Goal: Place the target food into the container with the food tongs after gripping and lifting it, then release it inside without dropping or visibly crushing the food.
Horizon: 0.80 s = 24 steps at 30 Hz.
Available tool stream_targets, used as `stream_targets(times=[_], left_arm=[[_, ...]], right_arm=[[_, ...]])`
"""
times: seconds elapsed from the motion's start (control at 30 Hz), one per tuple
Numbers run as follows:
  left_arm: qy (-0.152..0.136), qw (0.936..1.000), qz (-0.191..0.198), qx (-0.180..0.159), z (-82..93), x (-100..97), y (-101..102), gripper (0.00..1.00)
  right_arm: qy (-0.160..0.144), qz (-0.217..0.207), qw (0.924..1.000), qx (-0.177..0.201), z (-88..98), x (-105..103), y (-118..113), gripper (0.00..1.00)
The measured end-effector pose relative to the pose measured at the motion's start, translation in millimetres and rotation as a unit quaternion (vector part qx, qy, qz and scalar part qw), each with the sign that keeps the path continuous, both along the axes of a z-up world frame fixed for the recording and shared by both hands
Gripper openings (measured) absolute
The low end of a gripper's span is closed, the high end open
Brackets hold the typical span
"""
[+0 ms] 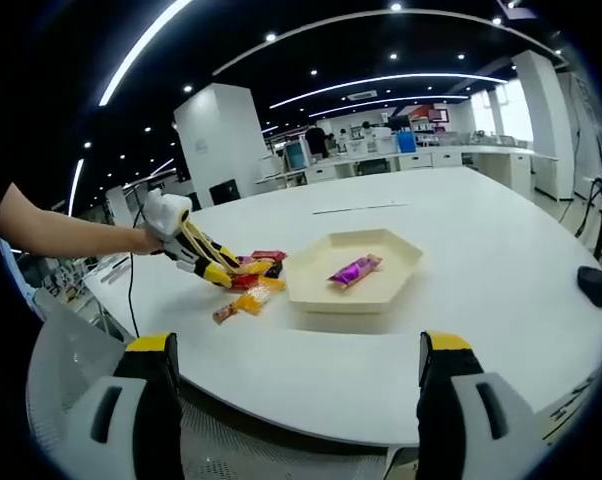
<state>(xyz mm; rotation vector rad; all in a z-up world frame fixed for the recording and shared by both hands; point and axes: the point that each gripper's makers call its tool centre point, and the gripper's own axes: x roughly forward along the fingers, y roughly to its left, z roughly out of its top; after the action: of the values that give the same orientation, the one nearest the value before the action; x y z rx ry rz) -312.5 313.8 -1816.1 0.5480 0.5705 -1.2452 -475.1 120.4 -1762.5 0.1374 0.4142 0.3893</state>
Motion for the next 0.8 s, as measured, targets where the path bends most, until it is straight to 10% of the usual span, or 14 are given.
stream_targets(times=[0.8], left_arm=[[-0.015,0.9999,0.003,-0.008,31.7,-8.5,-1.5,0.2]], right_arm=[[0.003,-0.001,1.0,-0.004,-1.0,-0.7,-0.3,0.99]])
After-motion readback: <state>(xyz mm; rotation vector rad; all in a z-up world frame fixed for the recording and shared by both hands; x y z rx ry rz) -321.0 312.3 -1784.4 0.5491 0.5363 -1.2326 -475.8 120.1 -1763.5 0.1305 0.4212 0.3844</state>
